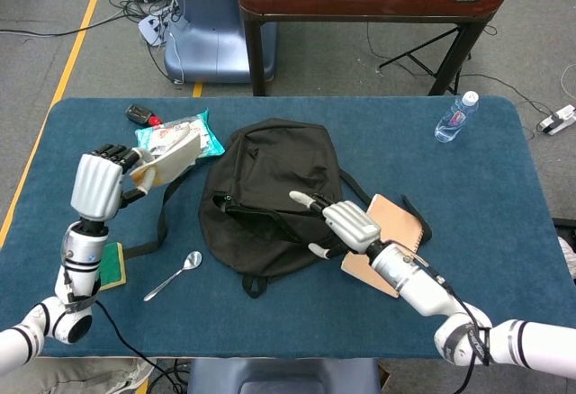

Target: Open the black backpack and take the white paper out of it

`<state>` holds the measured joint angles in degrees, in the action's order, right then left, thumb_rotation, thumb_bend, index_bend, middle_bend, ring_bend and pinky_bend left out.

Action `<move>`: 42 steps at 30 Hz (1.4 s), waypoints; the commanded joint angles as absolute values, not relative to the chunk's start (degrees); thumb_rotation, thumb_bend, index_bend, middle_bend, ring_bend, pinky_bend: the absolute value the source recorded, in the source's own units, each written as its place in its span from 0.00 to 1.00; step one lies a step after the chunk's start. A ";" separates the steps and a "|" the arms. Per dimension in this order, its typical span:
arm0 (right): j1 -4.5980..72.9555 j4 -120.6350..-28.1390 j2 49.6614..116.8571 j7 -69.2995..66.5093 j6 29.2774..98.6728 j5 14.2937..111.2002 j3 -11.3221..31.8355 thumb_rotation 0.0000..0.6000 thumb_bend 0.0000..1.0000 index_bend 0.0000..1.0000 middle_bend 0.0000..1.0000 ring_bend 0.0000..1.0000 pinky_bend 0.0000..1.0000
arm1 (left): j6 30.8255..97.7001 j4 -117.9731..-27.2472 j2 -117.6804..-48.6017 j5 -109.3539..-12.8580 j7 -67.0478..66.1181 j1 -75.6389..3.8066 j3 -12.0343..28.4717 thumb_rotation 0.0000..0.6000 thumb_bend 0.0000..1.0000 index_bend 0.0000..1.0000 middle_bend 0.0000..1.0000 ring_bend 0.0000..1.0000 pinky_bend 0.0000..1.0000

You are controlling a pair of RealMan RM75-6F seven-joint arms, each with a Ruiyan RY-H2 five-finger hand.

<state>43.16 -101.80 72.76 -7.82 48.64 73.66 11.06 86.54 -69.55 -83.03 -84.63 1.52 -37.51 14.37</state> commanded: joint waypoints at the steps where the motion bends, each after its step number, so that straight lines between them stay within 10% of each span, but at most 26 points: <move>1: 40.77 -104.67 68.82 -8.35 51.62 75.28 10.84 1.00 0.29 0.00 0.09 0.07 0.20 | 82.16 -65.99 -86.41 -82.94 -1.97 -40.93 15.90 1.00 0.50 0.73 0.68 0.60 0.60; 14: 35.82 -102.59 61.64 -8.23 56.40 71.04 11.43 1.00 0.29 0.00 0.09 0.07 0.20 | 68.95 -64.15 -94.83 -79.59 -15.14 -45.68 11.89 1.00 0.50 0.71 0.68 0.60 0.60; 19: 34.73 -101.36 60.74 -8.73 56.28 69.70 11.16 1.00 0.29 0.00 0.10 0.07 0.20 | 65.24 -72.46 -92.22 -76.28 -20.36 -44.29 10.50 0.99 0.44 0.56 0.63 0.58 0.59; 25: 33.46 -99.08 59.93 -9.33 55.85 68.39 10.71 1.00 0.29 0.00 0.10 0.07 0.20 | 65.33 -83.91 -87.42 -72.72 -21.64 -41.57 10.76 0.56 0.19 0.31 0.48 0.48 0.55; 31: 32.07 -97.14 59.57 -10.10 55.34 67.58 9.97 1.00 0.29 0.00 0.10 0.07 0.20 | 66.44 -89.04 -83.08 -72.23 -17.72 -39.11 10.94 0.40 0.17 0.19 0.38 0.40 0.47; 36: 30.22 -96.07 58.80 -9.36 56.13 67.92 8.71 1.00 0.29 0.00 0.13 0.08 0.20 | 68.25 -88.81 -80.07 -71.42 -15.77 -36.55 10.86 0.50 0.17 0.20 0.38 0.40 0.46; 40: 27.62 -95.22 59.09 -8.36 59.56 69.55 7.45 1.00 0.29 0.03 0.18 0.11 0.21 | 68.87 -88.77 -77.47 -68.26 -13.99 -33.64 10.63 0.97 0.17 0.21 0.38 0.40 0.46; 42: 25.76 -94.37 59.93 -8.45 62.52 71.00 6.81 1.00 0.29 0.09 0.22 0.15 0.22 | 69.31 -88.97 -75.96 -66.41 -13.77 -31.83 10.17 1.00 0.17 0.22 0.38 0.40 0.46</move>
